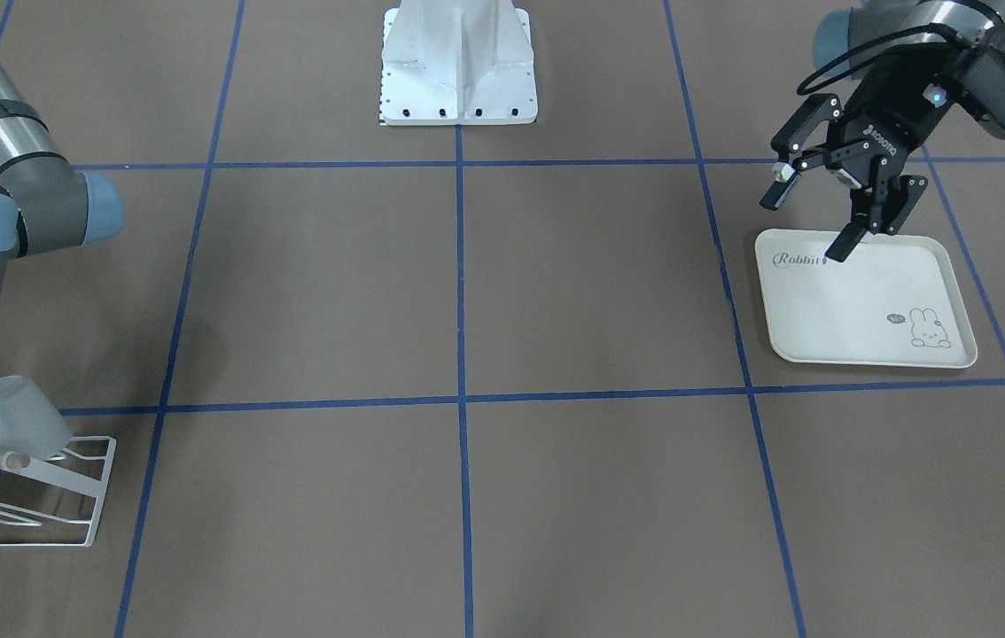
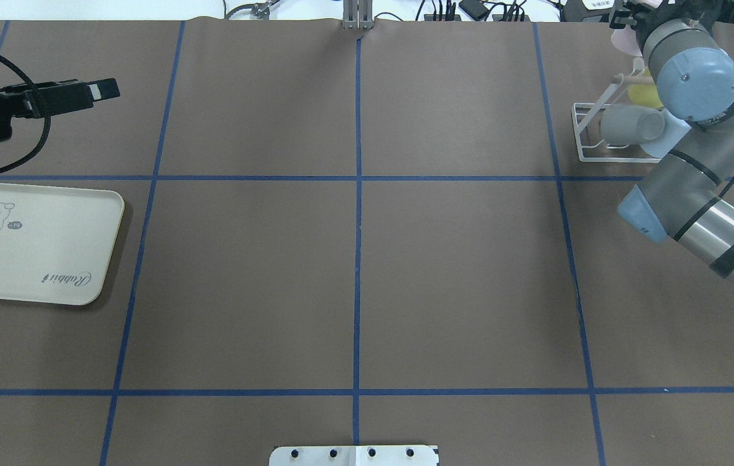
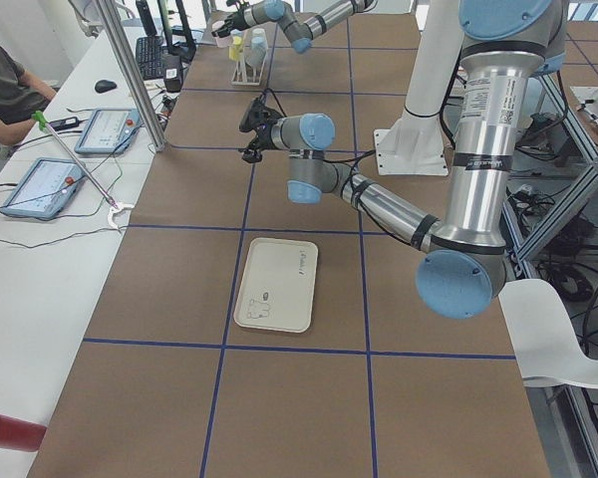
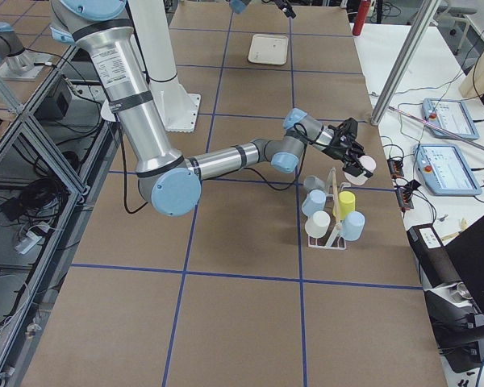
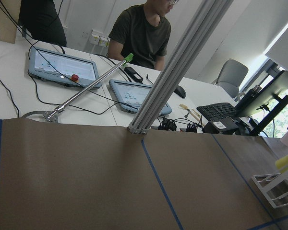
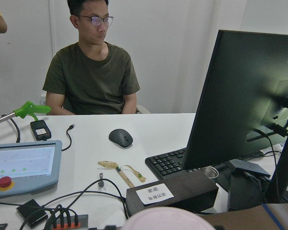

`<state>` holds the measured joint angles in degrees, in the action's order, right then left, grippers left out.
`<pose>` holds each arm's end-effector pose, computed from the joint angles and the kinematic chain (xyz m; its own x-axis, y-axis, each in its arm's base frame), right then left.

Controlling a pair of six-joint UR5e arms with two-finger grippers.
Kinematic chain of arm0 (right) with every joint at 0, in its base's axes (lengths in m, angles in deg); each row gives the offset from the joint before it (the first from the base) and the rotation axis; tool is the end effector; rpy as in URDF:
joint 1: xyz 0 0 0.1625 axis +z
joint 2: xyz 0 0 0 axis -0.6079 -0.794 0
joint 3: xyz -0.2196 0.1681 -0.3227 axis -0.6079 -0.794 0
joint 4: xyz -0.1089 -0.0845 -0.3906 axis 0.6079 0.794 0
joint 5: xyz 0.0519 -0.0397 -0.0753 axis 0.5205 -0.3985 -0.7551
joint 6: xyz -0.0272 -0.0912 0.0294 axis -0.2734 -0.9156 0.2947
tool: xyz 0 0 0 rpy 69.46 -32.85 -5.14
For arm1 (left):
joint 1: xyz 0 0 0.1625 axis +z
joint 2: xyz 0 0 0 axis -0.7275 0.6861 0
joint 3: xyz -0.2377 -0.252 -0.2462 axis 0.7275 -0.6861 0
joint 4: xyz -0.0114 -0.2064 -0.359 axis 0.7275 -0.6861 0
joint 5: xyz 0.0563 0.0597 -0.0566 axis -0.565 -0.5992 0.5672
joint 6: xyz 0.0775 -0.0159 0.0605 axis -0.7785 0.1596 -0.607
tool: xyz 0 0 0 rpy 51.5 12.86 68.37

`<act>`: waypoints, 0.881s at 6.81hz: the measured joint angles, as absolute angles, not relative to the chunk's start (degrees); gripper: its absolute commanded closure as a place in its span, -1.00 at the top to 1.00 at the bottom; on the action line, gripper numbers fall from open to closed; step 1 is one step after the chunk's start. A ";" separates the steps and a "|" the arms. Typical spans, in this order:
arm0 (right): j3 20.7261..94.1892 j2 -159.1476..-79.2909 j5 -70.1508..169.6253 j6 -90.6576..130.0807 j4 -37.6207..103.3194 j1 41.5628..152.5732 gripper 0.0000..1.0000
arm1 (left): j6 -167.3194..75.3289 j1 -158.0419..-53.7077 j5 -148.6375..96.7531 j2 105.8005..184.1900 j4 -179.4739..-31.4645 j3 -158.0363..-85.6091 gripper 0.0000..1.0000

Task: Transfer IKEA cup to right arm and place on rack

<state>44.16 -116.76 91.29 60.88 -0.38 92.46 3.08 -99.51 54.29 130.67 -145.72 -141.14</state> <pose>-0.2429 -0.6544 0.4329 0.7596 0.2432 0.6033 -0.6441 0.4107 0.6454 0.2040 -0.4560 0.3134 0.2704 0.3587 -0.8934 0.5993 0.6636 0.4478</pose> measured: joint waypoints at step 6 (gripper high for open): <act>44.31 -118.19 91.16 58.74 -0.56 91.29 -1.00 | 3.08 -99.50 54.30 130.66 -145.78 -140.74 0.99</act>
<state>44.31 -118.19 91.16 58.74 -0.56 91.29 3.08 -99.50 54.30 130.66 -145.78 -140.74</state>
